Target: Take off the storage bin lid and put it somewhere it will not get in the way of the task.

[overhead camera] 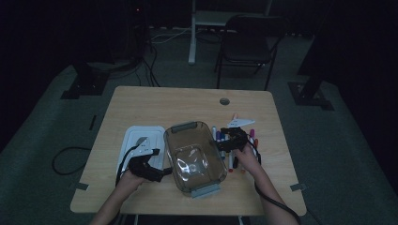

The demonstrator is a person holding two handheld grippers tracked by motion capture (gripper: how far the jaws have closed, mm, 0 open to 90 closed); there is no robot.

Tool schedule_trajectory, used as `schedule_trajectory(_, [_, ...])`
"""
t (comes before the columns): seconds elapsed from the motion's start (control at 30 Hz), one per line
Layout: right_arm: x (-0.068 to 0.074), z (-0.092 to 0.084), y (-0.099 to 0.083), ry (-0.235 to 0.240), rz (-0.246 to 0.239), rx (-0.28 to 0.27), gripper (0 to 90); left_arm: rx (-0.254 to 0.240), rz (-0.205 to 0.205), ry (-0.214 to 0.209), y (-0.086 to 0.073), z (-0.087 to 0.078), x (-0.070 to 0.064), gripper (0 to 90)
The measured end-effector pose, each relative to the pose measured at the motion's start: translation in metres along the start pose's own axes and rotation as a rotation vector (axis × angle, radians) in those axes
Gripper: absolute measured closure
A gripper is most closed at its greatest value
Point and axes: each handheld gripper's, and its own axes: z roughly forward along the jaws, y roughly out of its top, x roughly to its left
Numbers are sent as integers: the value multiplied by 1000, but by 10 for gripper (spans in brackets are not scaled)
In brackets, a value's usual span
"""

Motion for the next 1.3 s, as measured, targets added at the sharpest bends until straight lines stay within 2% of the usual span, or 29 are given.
schedule_trajectory(0.2, [-9, 3, 4, -10, 10, 4, 149, 10, 21, -29, 2, 6, -9, 2])
schedule_trajectory(0.33, [-13, -1, 6, -52, 3, 5, 137, 16, 36, -58, 4, 11, -16, 2])
schedule_trajectory(0.43, [-18, -7, 5, -88, 24, -7, 137, 28, 38, -87, 4, 13, -19, 2])
schedule_trajectory(0.57, [-24, -18, 2, -128, 33, -22, 137, 37, 40, -70, 3, 4, -16, 2])
schedule_trajectory(0.7, [-26, -33, -2, -158, 45, -48, 135, 34, 37, 2, 1, -8, -7, 3])
schedule_trajectory(0.9, [-22, -57, -7, -153, 68, -104, 131, 22, 27, 107, -5, -30, 10, 3])
schedule_trajectory(0.97, [-18, -63, -9, -162, 68, -99, 131, 17, 18, 141, -8, -38, 18, 3])
schedule_trajectory(1.03, [-14, -68, -11, -152, 69, -88, 131, 11, 7, 174, -11, -45, 25, 3])
schedule_trajectory(1.13, [-9, -74, -15, -147, 48, -70, 125, -4, -13, 219, -18, -56, 36, 3])
schedule_trajectory(1.2, [-6, -77, -18, -171, 49, -70, 125, -8, -35, 250, -24, -63, 44, 3])
schedule_trajectory(1.3, [-5, -85, -23, -174, 61, -68, 124, -4, -58, 297, -33, -74, 56, 3])
